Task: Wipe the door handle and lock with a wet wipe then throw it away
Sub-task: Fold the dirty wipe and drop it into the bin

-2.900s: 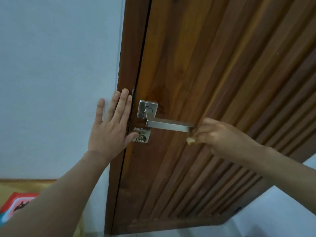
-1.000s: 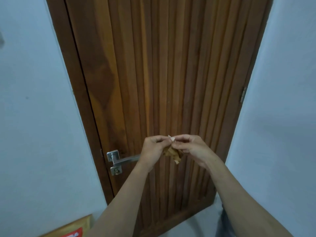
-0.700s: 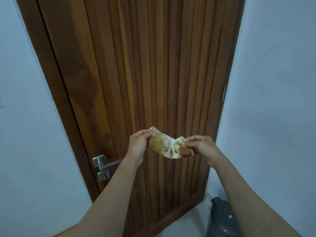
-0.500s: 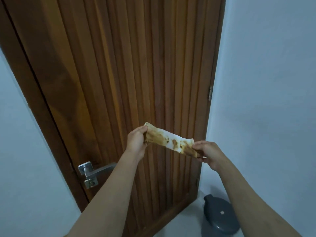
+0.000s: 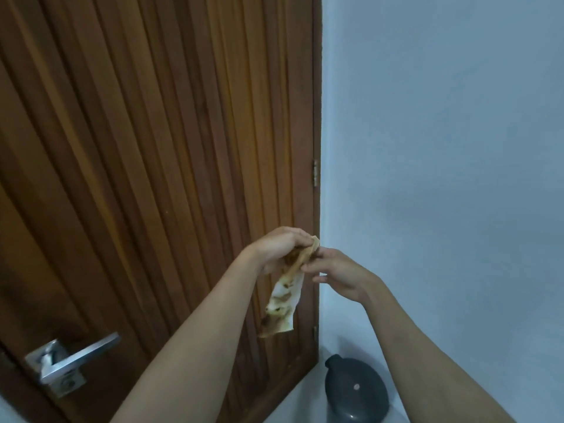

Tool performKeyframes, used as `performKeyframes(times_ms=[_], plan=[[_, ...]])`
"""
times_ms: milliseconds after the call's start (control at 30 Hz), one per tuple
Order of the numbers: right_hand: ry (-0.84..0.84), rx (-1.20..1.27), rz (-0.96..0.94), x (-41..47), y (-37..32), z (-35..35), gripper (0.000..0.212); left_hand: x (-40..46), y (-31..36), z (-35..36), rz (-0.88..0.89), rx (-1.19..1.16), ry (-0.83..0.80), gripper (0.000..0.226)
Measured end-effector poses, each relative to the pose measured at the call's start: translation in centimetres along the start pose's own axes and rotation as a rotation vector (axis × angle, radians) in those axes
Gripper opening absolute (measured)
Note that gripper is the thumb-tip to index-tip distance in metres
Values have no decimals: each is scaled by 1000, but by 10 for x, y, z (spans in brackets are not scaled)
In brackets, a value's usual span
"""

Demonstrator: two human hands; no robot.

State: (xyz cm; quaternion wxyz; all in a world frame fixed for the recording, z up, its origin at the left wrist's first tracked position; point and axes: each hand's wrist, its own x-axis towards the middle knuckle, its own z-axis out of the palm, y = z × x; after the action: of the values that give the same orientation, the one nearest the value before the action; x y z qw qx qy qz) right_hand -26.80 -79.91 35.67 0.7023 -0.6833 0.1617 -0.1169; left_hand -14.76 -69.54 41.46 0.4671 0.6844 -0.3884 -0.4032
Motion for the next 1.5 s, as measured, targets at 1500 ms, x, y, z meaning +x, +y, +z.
performKeyframes(times_ms=[1500], plan=[[406, -326, 1, 100, 7, -192, 23, 255, -32, 22, -7, 99, -353, 10]])
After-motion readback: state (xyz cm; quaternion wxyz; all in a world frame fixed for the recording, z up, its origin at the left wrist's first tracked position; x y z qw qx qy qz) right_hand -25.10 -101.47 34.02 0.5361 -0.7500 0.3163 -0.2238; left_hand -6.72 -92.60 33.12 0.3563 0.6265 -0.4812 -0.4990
